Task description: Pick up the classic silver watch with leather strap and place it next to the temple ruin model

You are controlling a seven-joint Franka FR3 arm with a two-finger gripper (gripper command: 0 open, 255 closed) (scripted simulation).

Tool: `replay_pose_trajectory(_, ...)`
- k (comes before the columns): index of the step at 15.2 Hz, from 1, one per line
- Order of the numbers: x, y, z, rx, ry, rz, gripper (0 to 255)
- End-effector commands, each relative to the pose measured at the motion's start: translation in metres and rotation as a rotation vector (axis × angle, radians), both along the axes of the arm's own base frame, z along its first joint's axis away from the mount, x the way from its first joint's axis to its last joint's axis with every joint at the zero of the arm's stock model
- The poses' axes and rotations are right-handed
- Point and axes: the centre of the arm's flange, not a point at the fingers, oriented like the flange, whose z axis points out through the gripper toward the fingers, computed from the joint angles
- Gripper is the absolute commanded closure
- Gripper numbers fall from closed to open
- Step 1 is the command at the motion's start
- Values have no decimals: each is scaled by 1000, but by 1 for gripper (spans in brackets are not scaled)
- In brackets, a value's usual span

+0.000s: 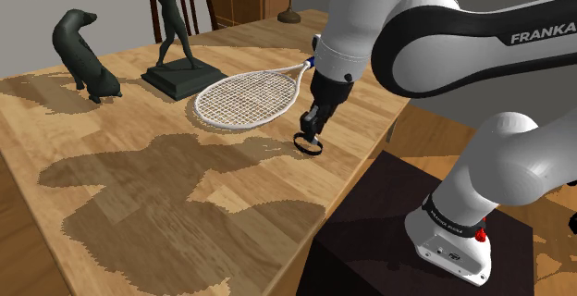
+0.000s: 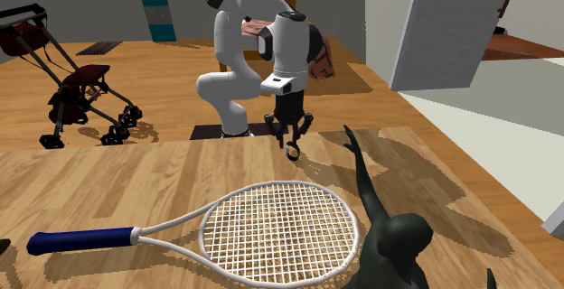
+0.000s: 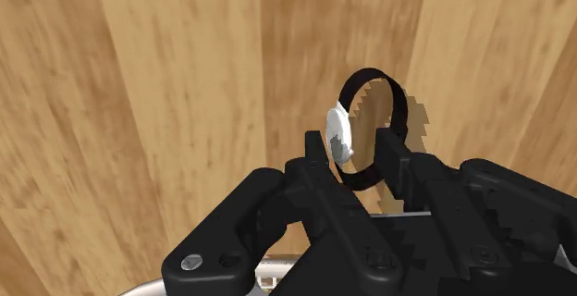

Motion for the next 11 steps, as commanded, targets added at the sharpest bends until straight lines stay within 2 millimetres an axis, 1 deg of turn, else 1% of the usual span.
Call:
replay_pose_trajectory(1, 0, 0, 0, 0, 0, 0, 255)
replay_pose_trajectory(8, 0, 0, 0, 0, 0, 0, 255)
replay_pose_trajectory(11, 0, 0, 16, 0, 0, 0, 255)
